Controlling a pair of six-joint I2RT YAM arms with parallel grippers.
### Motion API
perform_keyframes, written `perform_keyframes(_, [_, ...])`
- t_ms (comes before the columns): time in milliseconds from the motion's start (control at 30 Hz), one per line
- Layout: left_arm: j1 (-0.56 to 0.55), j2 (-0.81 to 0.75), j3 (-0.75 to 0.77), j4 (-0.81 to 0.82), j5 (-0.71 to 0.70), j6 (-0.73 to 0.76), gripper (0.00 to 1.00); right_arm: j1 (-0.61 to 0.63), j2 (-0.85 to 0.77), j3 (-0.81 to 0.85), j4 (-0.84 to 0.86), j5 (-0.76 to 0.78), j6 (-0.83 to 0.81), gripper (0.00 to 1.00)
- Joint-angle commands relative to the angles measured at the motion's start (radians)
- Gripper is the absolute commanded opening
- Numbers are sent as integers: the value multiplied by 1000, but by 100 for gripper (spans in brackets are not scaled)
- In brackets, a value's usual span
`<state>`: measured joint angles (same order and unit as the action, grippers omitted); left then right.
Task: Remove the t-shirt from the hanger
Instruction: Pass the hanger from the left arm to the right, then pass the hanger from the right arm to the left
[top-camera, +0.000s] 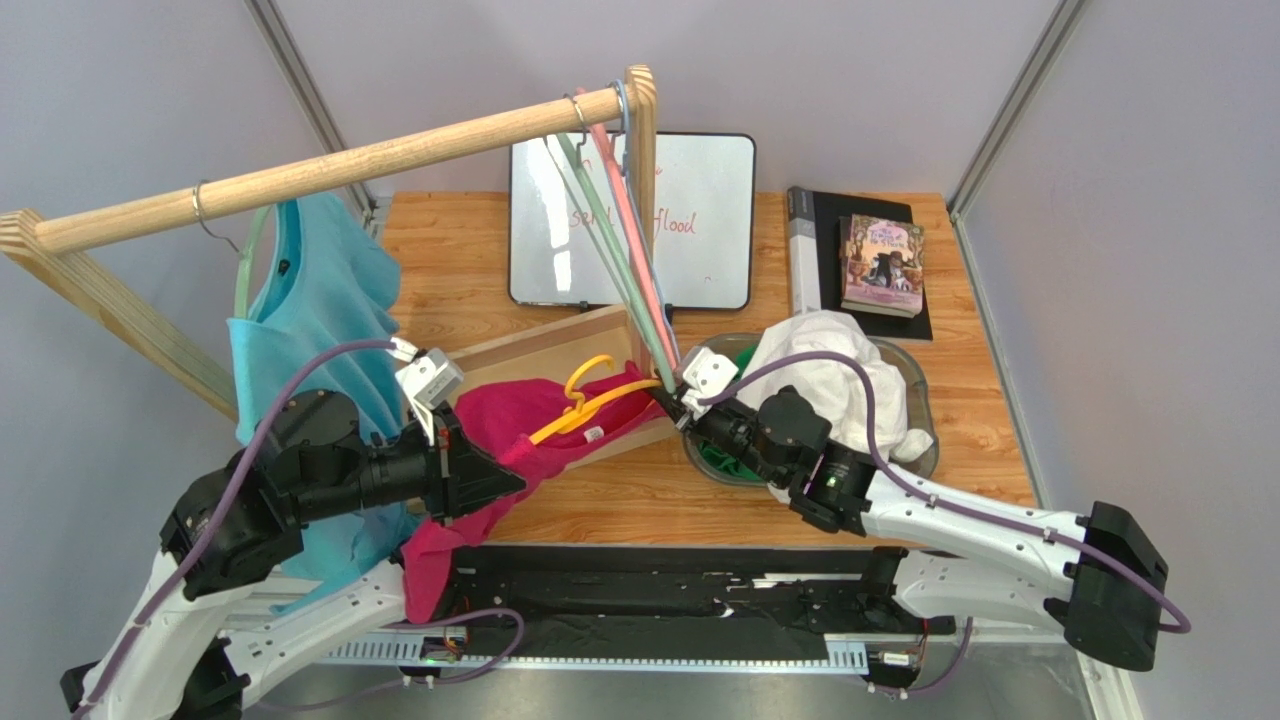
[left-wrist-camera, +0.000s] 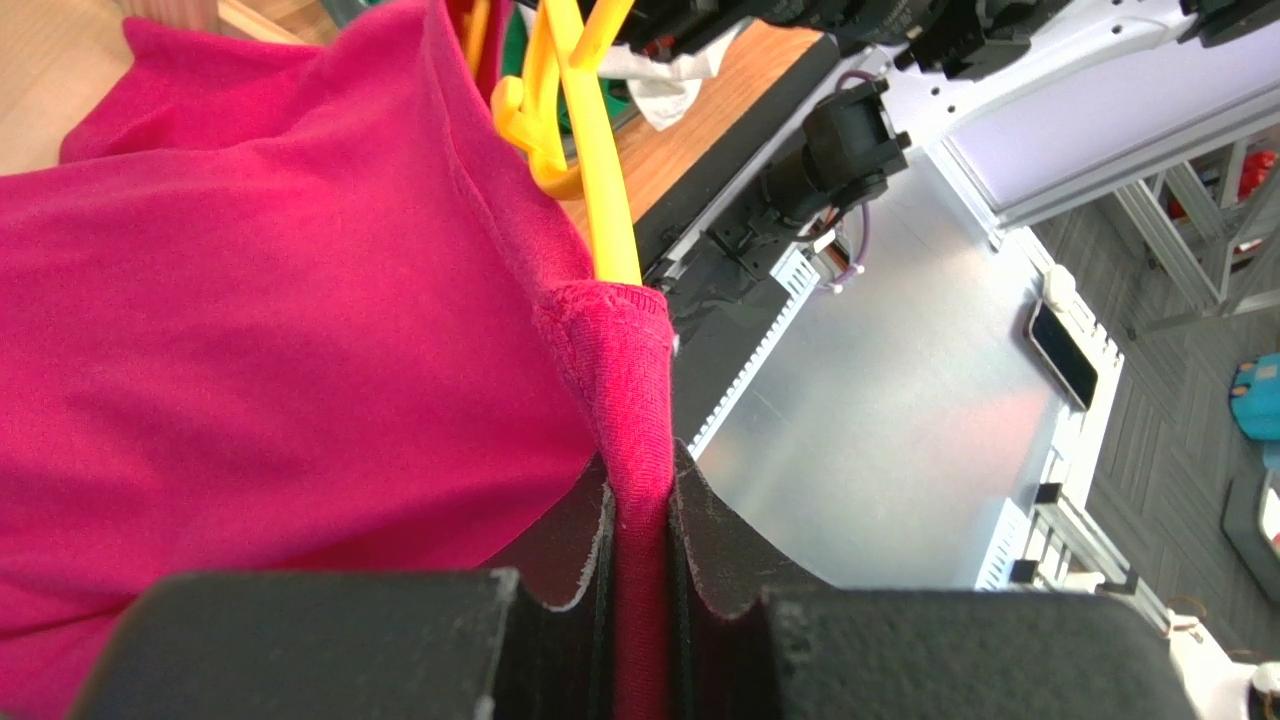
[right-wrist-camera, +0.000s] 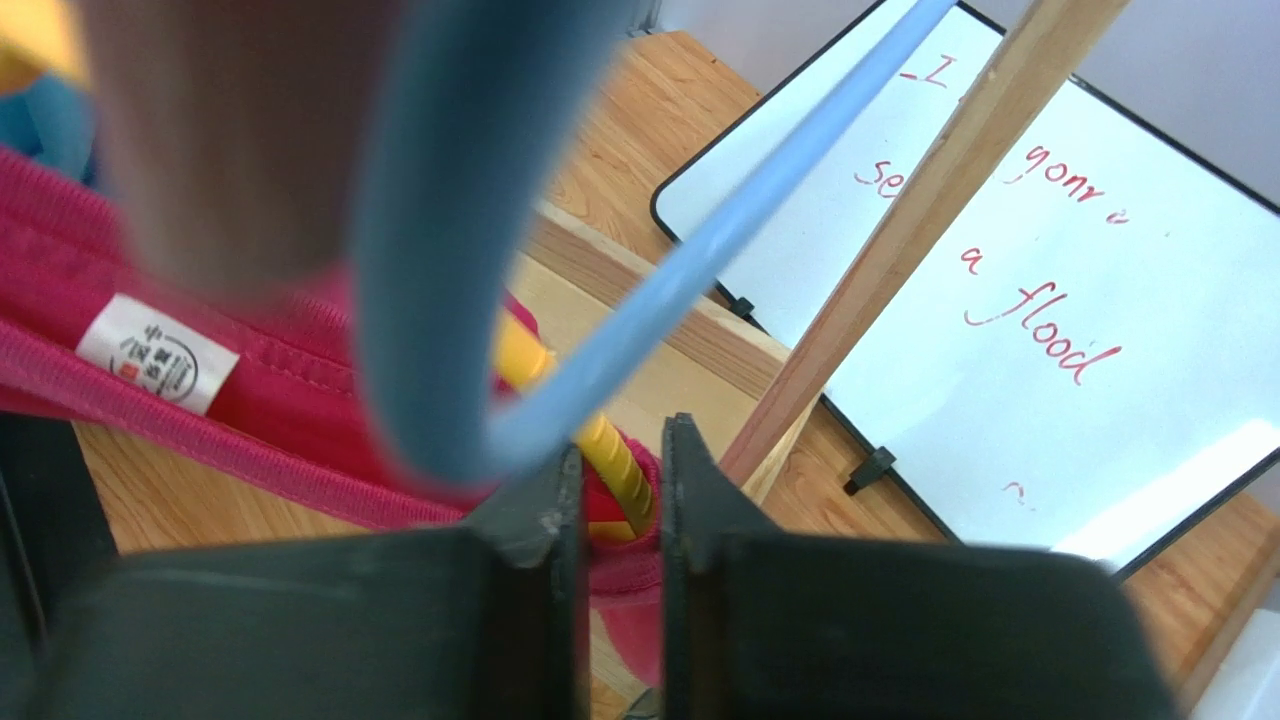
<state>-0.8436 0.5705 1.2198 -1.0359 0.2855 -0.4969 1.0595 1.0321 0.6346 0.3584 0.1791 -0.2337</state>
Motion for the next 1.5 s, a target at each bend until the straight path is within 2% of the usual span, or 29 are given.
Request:
perform_keyframes(0, [-5,5,4,77,32,26,0,2,-53,-22,159,39,86,0])
perform_keyframes(133, [-5,23,21,48,-22,11,0,3,-98,-30,119,8,97,0])
perform_keyframes(167, [-5,28,24,43,-51,8,4,4,-119,-33,113,3,96,0])
perform_keyframes(233, [-3,40,40,36,-69,14,17,2,-141,-36,78,-10,88,0])
perform_keyframes(267, [-5,45,47,30,-106,17,35,3,-159,-36,62,-21,83,0])
perform_keyframes(300, [-5,52,59,25,-127,21,42,4,-170,-36,36,-33,73,0])
perform_keyframes(333, [-3,58,82,22,-146,43,58,4,-179,-36,22,-44,67,0])
perform_keyframes(433, [-3,100,163,8,-239,87,74,2,-207,-33,-32,-78,48,0])
perform_keyframes(500, [-3,162,219,4,-275,107,74,2,-216,-30,-55,-93,48,0])
perform_keyframes(600, [-3,248,389,-36,-269,127,75,3,-207,-16,-87,-99,50,0])
perform_keyframes(700, [-5,244,451,-32,-299,127,75,0,-202,-15,-99,-69,45,0])
perform_keyframes(833, [-5,183,461,3,-298,147,80,2,-199,-13,-96,-26,43,0])
perform_keyframes(1033, [-5,160,477,14,-310,139,80,2,-170,-3,-90,11,42,0])
perform_keyframes(1133, [-5,209,495,10,-341,120,77,2,-162,2,-95,5,42,0])
perform_keyframes(1233, [-5,279,530,49,-261,118,71,2,-150,13,-113,2,39,0])
perform_keyframes(1333, [-5,348,557,106,-214,116,70,2,-147,16,-115,-1,45,0])
perform_keyframes(1467, [-5,487,586,100,-203,104,66,2,-135,28,-118,-21,53,0])
